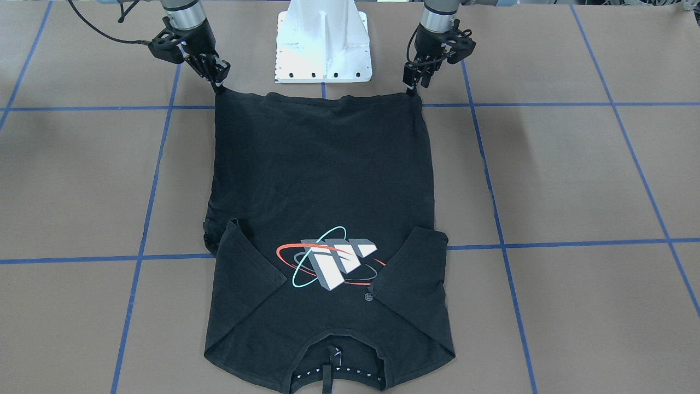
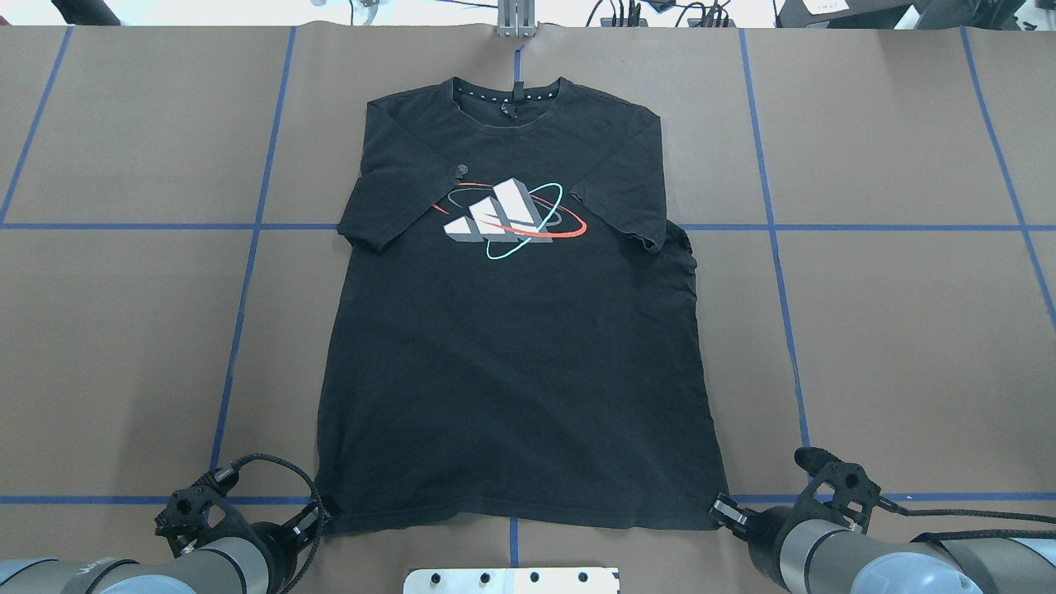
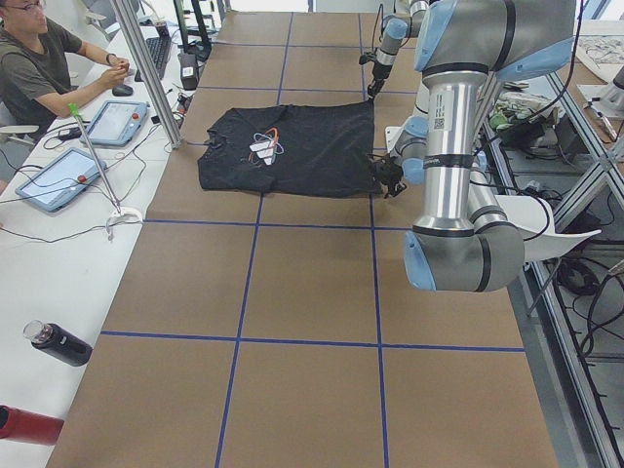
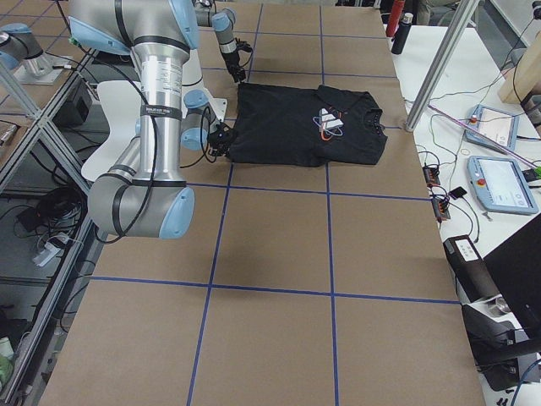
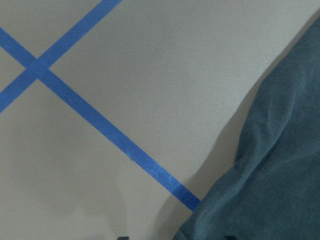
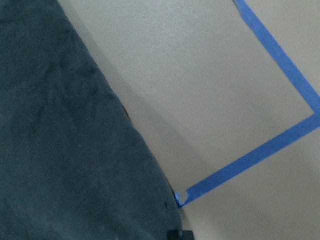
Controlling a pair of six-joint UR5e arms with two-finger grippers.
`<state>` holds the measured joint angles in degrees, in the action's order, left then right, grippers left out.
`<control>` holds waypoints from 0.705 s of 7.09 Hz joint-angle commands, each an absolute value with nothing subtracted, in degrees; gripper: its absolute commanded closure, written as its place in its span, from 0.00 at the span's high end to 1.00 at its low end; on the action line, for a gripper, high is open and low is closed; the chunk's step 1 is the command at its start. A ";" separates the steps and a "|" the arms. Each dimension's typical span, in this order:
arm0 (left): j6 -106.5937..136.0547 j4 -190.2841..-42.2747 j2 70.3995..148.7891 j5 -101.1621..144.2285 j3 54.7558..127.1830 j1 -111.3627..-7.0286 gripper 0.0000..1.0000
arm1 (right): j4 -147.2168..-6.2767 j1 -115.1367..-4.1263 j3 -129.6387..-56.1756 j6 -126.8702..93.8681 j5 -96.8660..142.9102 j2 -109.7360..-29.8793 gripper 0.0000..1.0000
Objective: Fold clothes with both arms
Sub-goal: 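Grasp both hem corners with the left and right grippers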
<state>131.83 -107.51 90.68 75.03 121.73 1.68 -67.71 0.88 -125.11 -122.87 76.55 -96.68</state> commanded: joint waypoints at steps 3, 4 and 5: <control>131.84 -107.58 91.67 74.97 120.76 2.02 0.53 | -67.68 0.97 -125.07 -122.87 76.55 -96.68 0.00; 131.84 -107.58 91.84 74.97 120.76 2.02 0.53 | -67.76 0.97 -125.07 -122.87 76.55 -96.68 0.00; 131.84 -107.58 91.76 74.88 120.76 2.02 0.43 | -67.76 0.97 -125.07 -122.87 76.55 -96.68 0.00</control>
<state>131.84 -107.58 91.73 74.96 120.80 2.02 -67.74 0.95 -125.07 -122.87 76.55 -96.68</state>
